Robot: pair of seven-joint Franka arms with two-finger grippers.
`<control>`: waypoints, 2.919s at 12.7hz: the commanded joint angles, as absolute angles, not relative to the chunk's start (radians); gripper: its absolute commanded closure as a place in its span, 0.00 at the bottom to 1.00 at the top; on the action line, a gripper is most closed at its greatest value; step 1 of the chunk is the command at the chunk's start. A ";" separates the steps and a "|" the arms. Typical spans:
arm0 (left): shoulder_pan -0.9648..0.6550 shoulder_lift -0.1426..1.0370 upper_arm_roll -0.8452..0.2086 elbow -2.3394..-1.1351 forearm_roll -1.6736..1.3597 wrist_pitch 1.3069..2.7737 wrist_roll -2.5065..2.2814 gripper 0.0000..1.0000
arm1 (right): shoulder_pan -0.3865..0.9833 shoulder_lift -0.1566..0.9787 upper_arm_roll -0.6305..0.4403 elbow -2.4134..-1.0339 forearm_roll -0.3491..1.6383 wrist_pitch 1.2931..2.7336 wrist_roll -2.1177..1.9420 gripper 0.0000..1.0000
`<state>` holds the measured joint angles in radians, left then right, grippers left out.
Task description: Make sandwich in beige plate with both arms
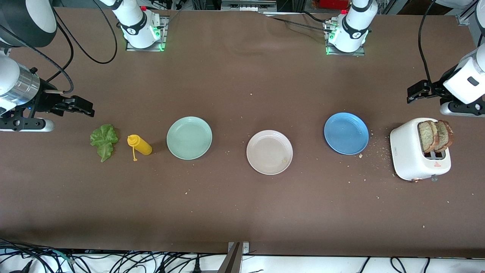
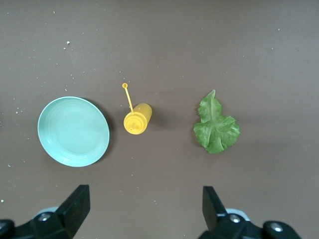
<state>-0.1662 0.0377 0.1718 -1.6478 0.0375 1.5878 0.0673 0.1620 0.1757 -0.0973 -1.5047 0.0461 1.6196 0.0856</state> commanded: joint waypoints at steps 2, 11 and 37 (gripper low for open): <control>-0.166 0.046 0.167 -1.629 0.066 1.574 0.061 0.00 | 0.156 0.179 -0.097 -1.491 0.066 1.611 0.092 0.00; -0.124 0.127 0.173 -1.631 0.069 1.549 0.086 0.00 | 0.156 0.181 -0.097 -1.491 0.066 1.611 0.092 0.00; 0.081 0.410 0.169 -1.635 0.103 1.844 0.259 0.98 | 0.156 0.181 -0.098 -1.493 0.067 1.601 0.092 0.00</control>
<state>0.0696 0.4005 0.1786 -1.6510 0.0827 1.8440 0.2406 0.1610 0.1775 -0.0980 -1.5048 0.0469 1.6166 0.0856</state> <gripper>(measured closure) 0.396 0.000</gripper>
